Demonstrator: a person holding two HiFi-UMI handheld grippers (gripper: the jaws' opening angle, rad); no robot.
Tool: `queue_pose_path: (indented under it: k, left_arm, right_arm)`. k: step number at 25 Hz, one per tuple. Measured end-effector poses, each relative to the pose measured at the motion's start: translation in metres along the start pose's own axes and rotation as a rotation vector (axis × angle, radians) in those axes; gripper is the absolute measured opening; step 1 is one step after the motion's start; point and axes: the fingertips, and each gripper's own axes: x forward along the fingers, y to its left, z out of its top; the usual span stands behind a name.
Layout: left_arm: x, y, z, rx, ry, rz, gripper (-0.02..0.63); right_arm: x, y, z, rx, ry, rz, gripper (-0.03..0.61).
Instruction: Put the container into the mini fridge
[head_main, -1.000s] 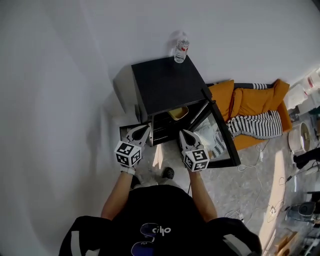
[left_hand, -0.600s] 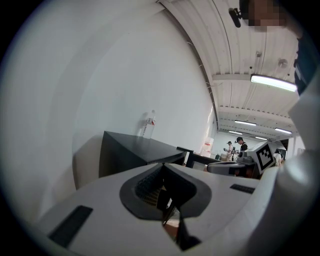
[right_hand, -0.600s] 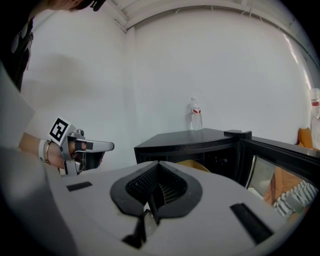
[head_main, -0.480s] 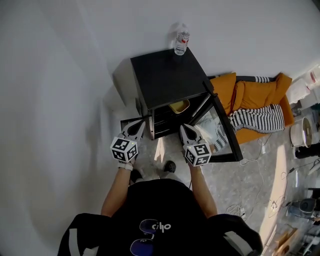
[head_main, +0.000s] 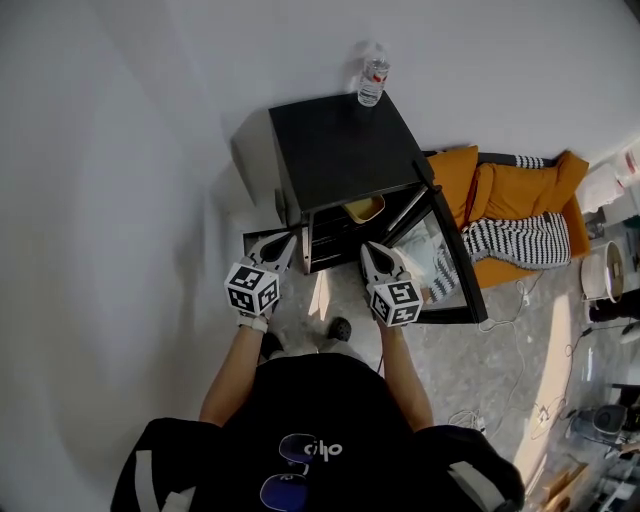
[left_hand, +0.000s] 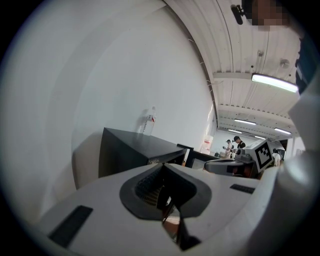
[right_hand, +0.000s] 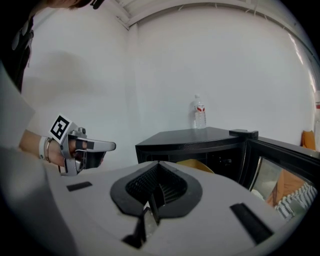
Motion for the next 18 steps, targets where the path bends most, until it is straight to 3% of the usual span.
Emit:
queue_pose_path:
  k: [9,18]
  left_arm:
    - [0.003,0.001,-0.001,0.015,0.016,-0.012,0.008]
    - [-0.001,0.001,0.0,0.017,0.018,-0.016,0.008]
  right_arm:
    - [0.014,0.016,-0.003,-0.078,0.038,0.035,0.008]
    - [0.017,0.025,-0.001,-0.057,0.029,0.057,0.008]
